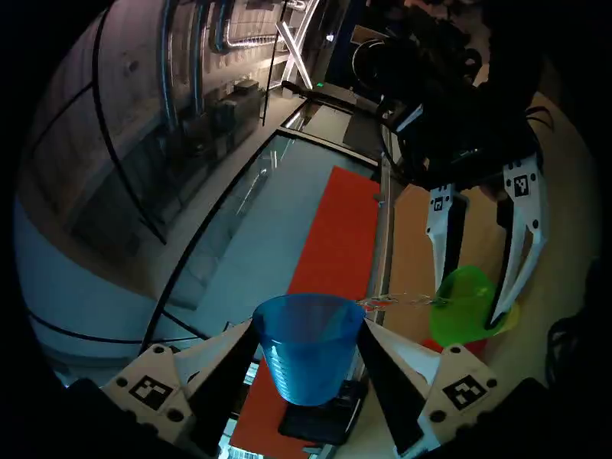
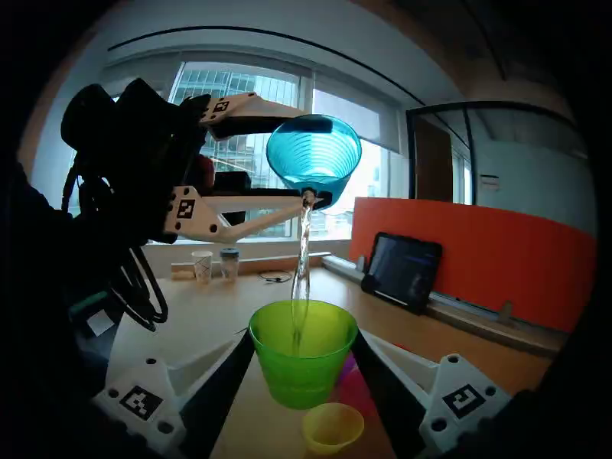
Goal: Pour water
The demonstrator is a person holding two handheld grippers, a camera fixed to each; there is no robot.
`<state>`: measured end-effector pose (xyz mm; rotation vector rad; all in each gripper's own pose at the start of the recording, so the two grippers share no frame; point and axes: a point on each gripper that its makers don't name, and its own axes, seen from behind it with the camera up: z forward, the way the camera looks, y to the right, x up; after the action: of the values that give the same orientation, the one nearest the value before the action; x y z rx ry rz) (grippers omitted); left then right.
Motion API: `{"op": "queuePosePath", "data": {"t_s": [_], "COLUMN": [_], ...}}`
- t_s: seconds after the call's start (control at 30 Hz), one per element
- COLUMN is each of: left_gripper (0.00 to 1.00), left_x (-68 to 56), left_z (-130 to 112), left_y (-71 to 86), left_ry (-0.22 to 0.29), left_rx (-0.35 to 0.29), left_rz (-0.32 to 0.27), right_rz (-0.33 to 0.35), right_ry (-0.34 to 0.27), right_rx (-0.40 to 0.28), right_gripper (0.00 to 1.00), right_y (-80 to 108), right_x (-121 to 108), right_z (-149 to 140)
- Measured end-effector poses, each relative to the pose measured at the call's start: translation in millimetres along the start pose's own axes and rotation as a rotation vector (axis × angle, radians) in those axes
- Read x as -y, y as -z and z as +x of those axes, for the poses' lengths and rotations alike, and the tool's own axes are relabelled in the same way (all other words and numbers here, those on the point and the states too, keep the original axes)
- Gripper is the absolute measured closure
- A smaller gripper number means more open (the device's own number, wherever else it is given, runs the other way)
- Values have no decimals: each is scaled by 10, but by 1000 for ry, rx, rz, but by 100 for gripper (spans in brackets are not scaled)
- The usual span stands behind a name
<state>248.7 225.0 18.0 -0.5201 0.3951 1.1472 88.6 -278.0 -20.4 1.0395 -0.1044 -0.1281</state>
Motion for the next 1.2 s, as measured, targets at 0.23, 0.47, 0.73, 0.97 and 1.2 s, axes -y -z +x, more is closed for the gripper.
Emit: {"op": "queuePosePath", "data": {"t_s": [0.23, 0.47, 0.73, 0.97, 1.2], "left_gripper": [14, 14, 14, 14, 14], "left_x": [17, 65, 93, 89, 74], "left_z": [29, 72, 115, 143, 144], "left_y": [-2, 2, 6, -1, -5], "left_ry": [-41, -85, -131, -187, -238], "left_rx": [0, -6, -8, -5, -1], "left_rz": [6, 14, 20, 31, 38], "right_rz": [3, 2, 0, -3, -4], "right_ry": [4, 6, 9, 13, 18], "right_rx": [0, -2, -3, -10, -10], "right_gripper": [8, 9, 9, 9, 9], "right_y": [-8, -7, 3, 12, 20], "right_x": [3, 2, -2, -15, -21], "right_z": [4, 1, 7, 28, 28]}}
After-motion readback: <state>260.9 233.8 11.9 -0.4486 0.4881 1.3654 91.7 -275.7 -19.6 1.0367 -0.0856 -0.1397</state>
